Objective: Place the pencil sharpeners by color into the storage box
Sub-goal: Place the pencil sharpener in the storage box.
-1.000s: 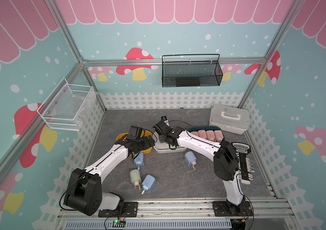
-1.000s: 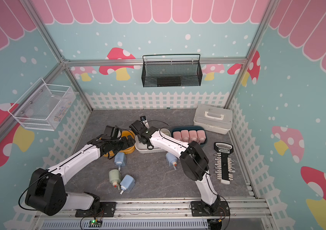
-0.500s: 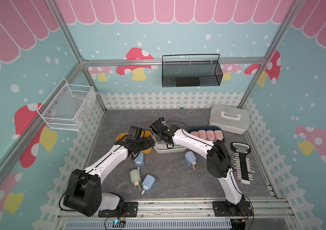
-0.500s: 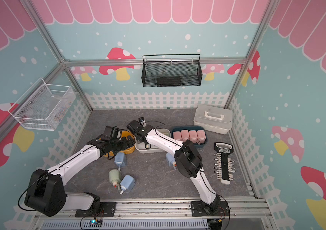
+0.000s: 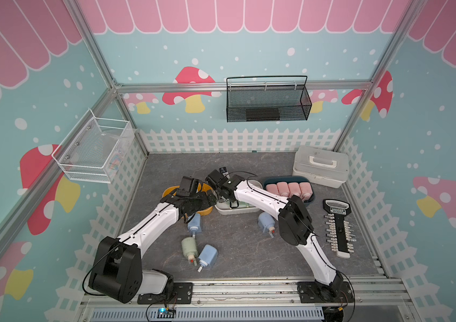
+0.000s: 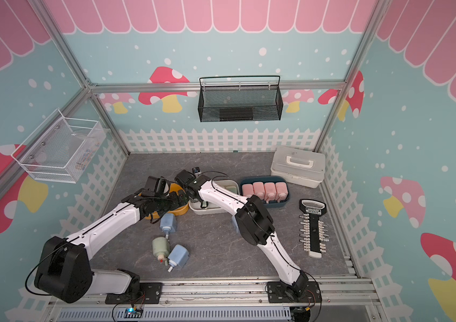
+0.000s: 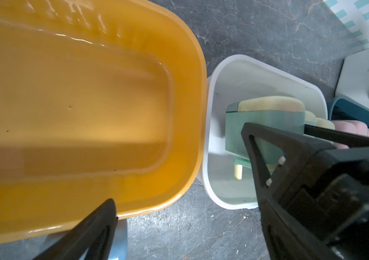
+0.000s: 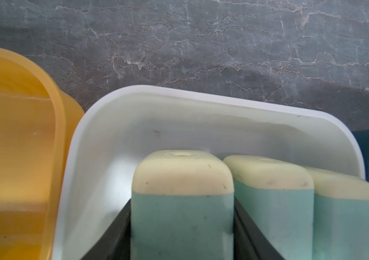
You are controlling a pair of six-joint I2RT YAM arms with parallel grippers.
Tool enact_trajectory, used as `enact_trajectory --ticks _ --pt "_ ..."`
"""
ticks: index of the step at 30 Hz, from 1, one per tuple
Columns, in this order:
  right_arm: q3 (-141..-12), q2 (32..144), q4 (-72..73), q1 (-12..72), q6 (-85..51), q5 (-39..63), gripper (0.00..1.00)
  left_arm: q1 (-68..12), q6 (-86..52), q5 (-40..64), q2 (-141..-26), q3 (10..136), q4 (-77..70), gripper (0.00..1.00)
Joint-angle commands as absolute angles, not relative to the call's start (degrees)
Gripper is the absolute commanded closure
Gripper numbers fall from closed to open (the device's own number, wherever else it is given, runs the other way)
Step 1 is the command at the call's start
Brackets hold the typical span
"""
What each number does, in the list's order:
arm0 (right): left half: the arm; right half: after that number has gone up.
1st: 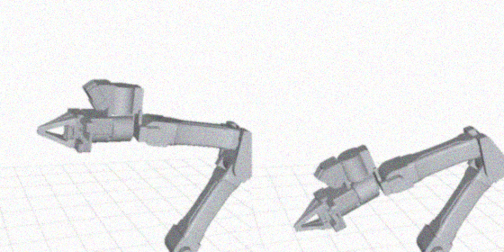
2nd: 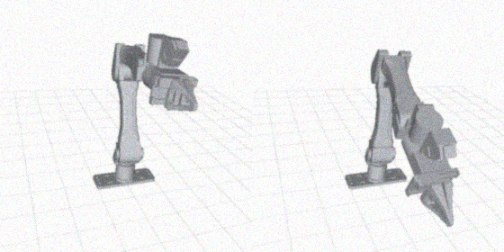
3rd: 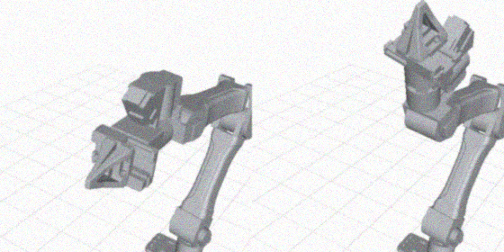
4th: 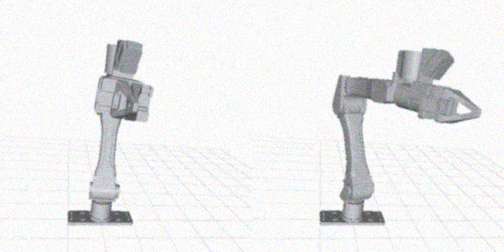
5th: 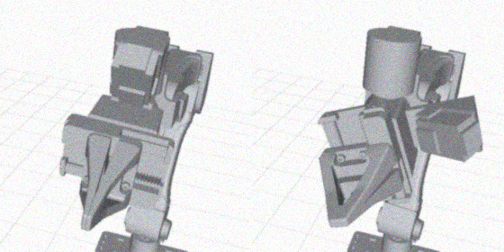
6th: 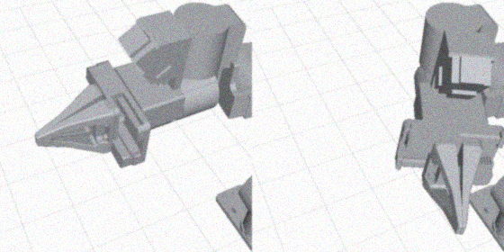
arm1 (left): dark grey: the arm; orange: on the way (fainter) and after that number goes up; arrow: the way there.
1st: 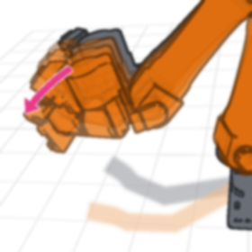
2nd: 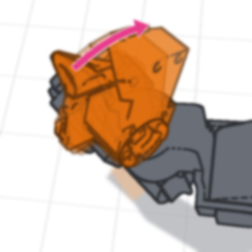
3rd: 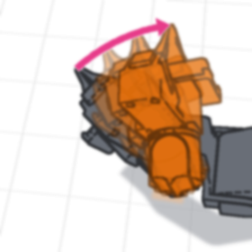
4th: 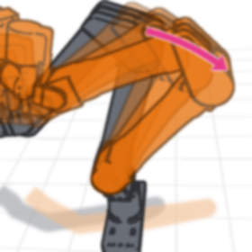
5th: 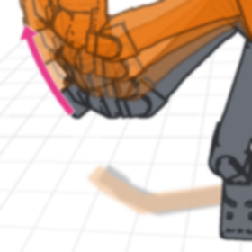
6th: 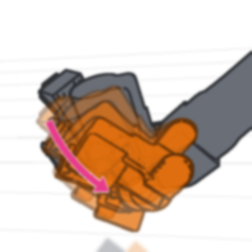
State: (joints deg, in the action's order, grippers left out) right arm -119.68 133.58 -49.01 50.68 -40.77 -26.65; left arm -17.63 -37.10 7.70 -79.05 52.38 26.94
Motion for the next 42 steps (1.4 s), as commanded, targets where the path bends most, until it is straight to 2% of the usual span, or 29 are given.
enact_trajectory --ticks 1,6,10,14,21,27,42 --pt "-121.38 134.9 -50.44 50.98 -41.04 -29.57 0.93 -17.23 -36.71 8.33 -79.21 52.29 27.16 0.01" --pt "-121.43 135.5 -51.41 50.97 -42.39 -29.64 0.89 -17.2 -36.77 8.99 -80.17 52.98 27.2 0.01" --pt "-121.43 135.77 -51.9 51.0 -42.8 -28.88 0.83 -17.23 -36.83 9.23 -80.34 53.36 27.23 0.01" --pt "-121.45 136.11 -52.08 50.97 -42.54 -29.36 0.68 -17.23 -36.73 9.21 -80.17 53.25 27.16 0.01" --pt "-121.85 136.85 -52.06 50.97 -42.22 -29.22 0.54 -17.18 -36.9 9.23 -80.42 53.35 27.16 0.01" --pt "-121.88 136.85 -52.43 51.0 -42.15 -29.53 0.38 -17.23 -37.07 9.23 -80.66 53.44 27.14 0.01" --pt "-121.9 134.84 -52.48 51.04 -40.47 -27.48 0.36 -17.18 -37.2 9.4 -80.6 53.35 27.13 0.01"
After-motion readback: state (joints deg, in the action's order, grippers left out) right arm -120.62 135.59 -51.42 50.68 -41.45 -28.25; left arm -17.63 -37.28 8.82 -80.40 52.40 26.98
